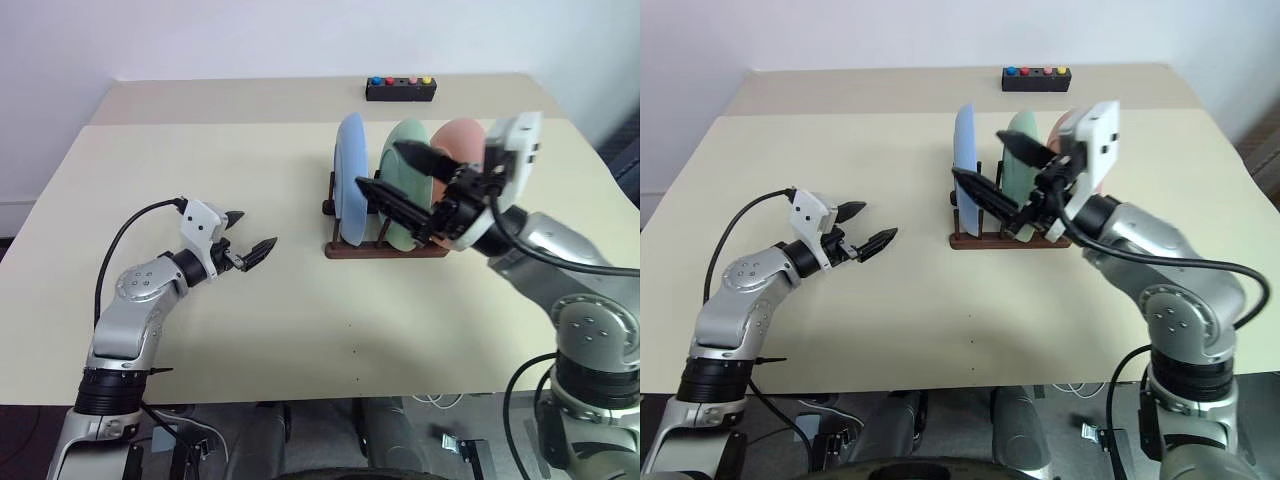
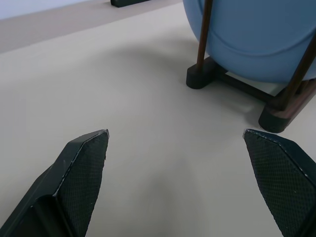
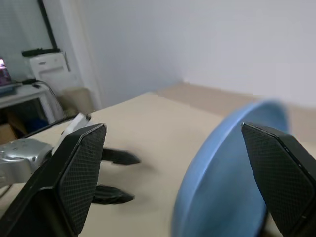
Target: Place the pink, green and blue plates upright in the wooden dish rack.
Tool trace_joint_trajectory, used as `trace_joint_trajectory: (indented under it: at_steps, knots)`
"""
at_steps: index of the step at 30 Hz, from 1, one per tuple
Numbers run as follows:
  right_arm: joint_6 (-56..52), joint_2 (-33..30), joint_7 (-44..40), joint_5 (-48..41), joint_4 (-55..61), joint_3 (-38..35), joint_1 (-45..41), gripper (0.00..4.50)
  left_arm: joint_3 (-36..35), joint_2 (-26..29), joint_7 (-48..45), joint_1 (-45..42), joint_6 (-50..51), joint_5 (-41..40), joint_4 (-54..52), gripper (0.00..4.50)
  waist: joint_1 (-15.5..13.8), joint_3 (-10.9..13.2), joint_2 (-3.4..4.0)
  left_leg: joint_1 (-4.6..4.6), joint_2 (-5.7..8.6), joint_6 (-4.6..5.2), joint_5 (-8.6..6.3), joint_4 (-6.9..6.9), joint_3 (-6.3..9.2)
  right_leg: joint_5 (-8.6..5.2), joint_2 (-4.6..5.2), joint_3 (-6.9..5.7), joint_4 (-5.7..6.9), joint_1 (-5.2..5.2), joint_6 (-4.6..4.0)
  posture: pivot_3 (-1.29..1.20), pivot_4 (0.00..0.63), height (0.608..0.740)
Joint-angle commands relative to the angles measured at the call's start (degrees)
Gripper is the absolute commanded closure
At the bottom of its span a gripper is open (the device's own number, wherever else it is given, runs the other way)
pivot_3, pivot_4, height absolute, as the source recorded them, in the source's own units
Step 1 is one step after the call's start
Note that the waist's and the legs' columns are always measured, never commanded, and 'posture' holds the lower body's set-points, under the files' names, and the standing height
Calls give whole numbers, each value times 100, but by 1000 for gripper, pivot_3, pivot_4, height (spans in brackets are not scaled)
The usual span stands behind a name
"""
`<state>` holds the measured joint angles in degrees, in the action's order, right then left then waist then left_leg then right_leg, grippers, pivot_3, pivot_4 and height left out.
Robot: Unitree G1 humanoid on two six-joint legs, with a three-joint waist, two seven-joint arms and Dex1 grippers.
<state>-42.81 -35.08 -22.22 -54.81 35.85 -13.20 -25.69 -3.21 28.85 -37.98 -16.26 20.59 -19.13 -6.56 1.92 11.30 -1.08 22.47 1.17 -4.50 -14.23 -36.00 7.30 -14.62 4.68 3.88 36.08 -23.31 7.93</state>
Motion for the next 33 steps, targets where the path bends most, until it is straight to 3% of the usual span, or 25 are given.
trace_joint_trajectory:
  at_steps: [1,5,8,12,19,33]
  knots:
    - [542,-688,-882,316,122,-990,694,65,-4,-2,-77,-44,-219,58,37,0,-81,0,0,1,0,1,-1,0,0,0,0,0,-2,2,0,0,150,740]
    - [973,-1193,-1777,592,-317,-1899,1729,65,58,-66,-59,-37,-266,126,83,0,-121,0,-1,0,0,7,-4,-5,-5,-1,0,1,-8,7,1,0,150,740]
    - [1190,-1234,-2505,669,-738,-2699,2730,65,134,-49,-86,59,-349,260,159,0,-130,-1,-3,-5,0,7,-4,-11,-6,-1,0,1,-8,17,2,0,150,740]
    - [1701,-1068,-3031,1221,-1282,-2790,3686,65,177,-105,-134,185,-506,302,245,0,-100,-2,-1,-9,0,7,-4,-12,-9,-2,0,2,-8,20,2,0,150,740]
    - [2716,-618,-2951,2219,-2264,-2015,3706,65,215,-227,-115,219,-615,331,249,0,-97,-3,4,-17,-3,7,-4,-15,-21,-5,0,9,-5,21,-5,0,150,740]
    - [3357,-340,-2988,2573,-3472,-1423,3251,65,199,-464,72,399,-715,419,290,0,-97,-4,7,-16,-2,7,-4,-16,-22,-1,1,11,-6,21,2,0,150,740]
